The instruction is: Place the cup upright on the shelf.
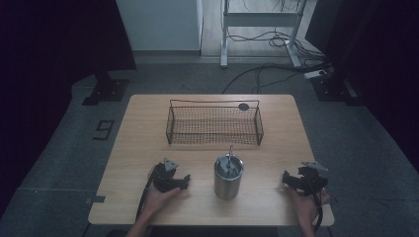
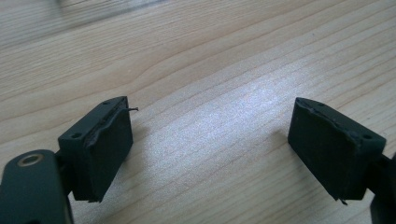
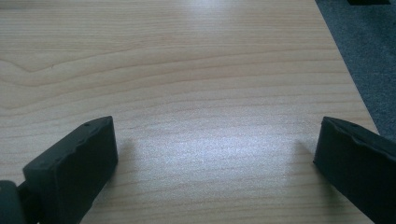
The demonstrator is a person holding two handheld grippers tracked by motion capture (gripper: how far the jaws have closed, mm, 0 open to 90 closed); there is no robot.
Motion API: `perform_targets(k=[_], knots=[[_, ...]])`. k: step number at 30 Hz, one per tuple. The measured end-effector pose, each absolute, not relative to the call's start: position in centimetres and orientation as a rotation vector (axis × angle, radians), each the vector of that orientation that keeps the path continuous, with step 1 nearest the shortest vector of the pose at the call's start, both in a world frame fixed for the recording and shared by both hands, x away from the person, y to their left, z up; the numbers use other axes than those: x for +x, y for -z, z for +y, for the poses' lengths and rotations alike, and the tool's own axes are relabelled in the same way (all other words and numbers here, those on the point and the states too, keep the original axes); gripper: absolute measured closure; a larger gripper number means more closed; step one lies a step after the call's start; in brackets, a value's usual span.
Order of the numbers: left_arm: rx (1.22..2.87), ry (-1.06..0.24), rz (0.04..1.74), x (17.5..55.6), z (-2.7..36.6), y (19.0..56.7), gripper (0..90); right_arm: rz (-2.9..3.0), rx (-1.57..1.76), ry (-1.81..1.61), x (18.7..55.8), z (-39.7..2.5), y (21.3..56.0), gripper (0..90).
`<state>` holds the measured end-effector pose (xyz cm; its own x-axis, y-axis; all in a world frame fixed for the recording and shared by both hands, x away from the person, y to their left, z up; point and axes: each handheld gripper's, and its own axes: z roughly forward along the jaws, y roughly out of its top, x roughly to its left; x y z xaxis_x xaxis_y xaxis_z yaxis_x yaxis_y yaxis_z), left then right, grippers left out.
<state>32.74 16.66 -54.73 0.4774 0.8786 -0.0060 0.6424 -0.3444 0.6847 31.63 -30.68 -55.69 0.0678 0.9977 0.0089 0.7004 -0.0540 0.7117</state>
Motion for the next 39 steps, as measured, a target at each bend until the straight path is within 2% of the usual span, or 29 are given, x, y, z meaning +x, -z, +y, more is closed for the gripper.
perform_targets(k=[23, 39], knots=[[2.064, -0.466, 1.25, 32.6, 16.9, 54.3, 14.7, 1.687, 1.811, -0.716, 31.6, -30.7, 55.7, 0.0], [1.85, -0.497, 1.154, 29.9, 19.2, 48.1, 14.6, 1.688, 1.811, -0.714, 31.5, -30.7, 55.7, 0.0]])
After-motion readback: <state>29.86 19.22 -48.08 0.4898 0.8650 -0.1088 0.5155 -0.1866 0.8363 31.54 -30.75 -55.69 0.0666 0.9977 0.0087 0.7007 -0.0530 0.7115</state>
